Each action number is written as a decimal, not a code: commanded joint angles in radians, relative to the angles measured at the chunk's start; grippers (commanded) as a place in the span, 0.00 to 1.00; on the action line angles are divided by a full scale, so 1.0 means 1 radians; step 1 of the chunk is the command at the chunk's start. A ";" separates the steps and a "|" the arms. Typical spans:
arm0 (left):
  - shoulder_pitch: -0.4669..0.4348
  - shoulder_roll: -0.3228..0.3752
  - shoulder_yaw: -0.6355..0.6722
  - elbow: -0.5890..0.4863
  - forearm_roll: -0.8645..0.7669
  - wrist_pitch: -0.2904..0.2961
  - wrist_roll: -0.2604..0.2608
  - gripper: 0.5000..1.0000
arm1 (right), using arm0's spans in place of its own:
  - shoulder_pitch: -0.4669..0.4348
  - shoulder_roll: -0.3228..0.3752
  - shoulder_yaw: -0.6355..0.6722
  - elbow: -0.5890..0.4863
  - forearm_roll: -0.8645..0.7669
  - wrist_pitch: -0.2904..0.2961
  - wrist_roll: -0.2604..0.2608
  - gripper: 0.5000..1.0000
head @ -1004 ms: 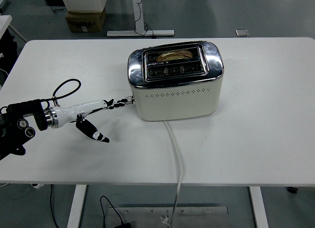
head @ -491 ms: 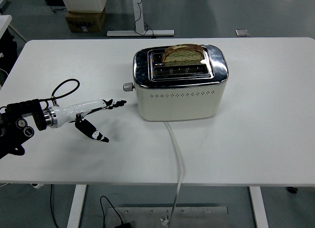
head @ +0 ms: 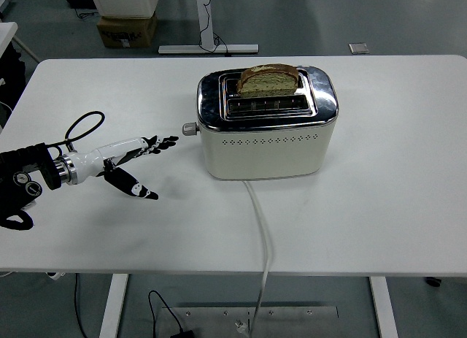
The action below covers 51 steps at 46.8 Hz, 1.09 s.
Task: Press down toaster
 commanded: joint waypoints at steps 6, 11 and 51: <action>-0.009 0.077 -0.002 0.013 -0.243 -0.008 0.000 1.00 | 0.000 0.000 0.000 0.000 -0.001 0.000 0.000 1.00; -0.009 0.101 -0.002 0.024 -0.387 -0.006 0.000 1.00 | 0.000 0.000 0.000 0.000 0.000 0.002 0.000 1.00; -0.032 0.012 -0.172 0.156 -0.919 0.038 -0.002 1.00 | 0.000 0.000 0.000 0.000 0.000 0.002 0.000 1.00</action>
